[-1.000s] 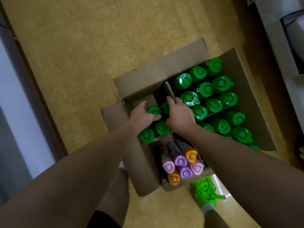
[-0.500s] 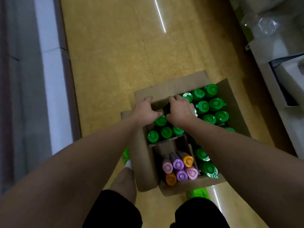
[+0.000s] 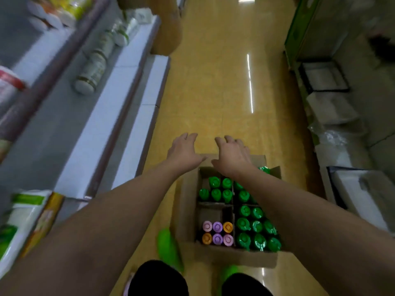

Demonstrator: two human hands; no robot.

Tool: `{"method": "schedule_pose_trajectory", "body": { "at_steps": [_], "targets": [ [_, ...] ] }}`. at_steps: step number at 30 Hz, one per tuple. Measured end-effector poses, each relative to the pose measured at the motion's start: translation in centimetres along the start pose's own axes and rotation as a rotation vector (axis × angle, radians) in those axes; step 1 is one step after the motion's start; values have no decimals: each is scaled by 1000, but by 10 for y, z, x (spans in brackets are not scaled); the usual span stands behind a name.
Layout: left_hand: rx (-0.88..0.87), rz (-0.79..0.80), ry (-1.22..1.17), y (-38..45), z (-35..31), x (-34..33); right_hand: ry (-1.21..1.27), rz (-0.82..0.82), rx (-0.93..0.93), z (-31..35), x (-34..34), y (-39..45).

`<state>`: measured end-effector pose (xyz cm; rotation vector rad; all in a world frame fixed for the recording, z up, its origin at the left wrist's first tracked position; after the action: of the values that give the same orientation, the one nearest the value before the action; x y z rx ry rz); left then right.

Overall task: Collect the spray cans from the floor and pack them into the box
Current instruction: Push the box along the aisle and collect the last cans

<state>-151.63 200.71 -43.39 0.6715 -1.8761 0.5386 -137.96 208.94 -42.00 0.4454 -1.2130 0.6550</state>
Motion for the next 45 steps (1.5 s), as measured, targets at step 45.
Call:
{"method": "schedule_pose_trajectory", "body": {
  "at_steps": [45],
  "targets": [
    [1576,-664,-62,-928,209,127,-170,479,1639,418,-78,-685]
  ]
}}
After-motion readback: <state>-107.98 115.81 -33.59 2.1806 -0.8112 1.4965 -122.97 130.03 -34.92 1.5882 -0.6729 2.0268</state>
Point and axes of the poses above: each hand's wrist, its own y-axis towards the middle knuckle, its own x-axis out of the back of the hand, z = x × y, the point moved 3 cm from there along y, towards the middle knuckle, and after that the axes turned 15 degrees about -z, right-handed, at the moved point
